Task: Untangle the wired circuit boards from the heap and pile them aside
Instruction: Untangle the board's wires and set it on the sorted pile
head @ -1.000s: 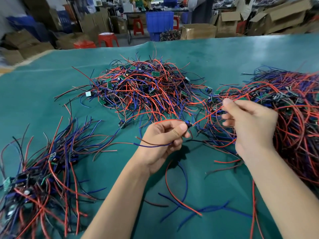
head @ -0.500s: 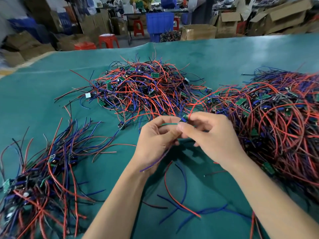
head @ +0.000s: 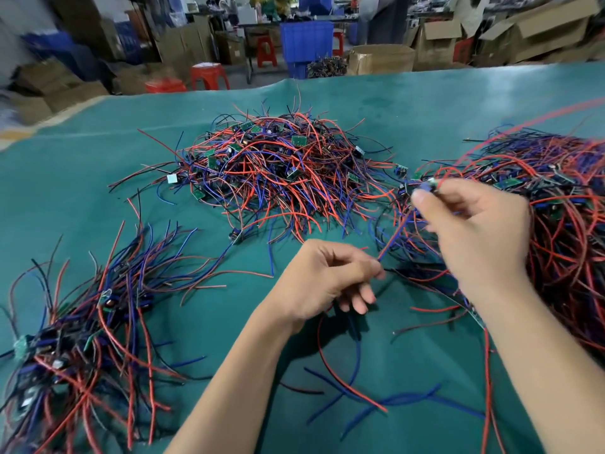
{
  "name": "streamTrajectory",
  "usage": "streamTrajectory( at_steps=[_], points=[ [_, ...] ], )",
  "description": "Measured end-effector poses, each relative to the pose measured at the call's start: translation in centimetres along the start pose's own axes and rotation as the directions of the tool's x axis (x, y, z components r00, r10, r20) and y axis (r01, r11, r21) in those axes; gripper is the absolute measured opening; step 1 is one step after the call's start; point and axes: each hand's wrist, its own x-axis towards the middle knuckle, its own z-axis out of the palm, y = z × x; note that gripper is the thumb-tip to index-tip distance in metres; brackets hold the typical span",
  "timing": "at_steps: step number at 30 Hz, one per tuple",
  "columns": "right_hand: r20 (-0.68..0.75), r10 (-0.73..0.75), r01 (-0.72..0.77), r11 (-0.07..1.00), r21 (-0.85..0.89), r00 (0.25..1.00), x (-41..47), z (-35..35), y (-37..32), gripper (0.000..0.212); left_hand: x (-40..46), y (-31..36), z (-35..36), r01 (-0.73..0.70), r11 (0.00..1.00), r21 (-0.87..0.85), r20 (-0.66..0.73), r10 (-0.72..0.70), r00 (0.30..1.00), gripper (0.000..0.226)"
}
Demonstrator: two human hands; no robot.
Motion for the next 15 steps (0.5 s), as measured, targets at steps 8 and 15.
streamTrajectory(
  at_steps=[8,15],
  points=[
    [-0.243,0.311,-0.237,0.927,0.292,0.919,3.0,-6.2,-0.6,0.022,0.1,-0.4,0.6,0.017,0.999,-0.045,-0.021,-0.018,1.0,0.015],
    [-0.017,0.302,-0.303,0.953,-0.029,0.953,3.5,-7.3,-2.0,0.021,0.4,-0.6,0.5,0.017,0.998,-0.055,-0.058,-0.02,0.998,0.014]
  ],
)
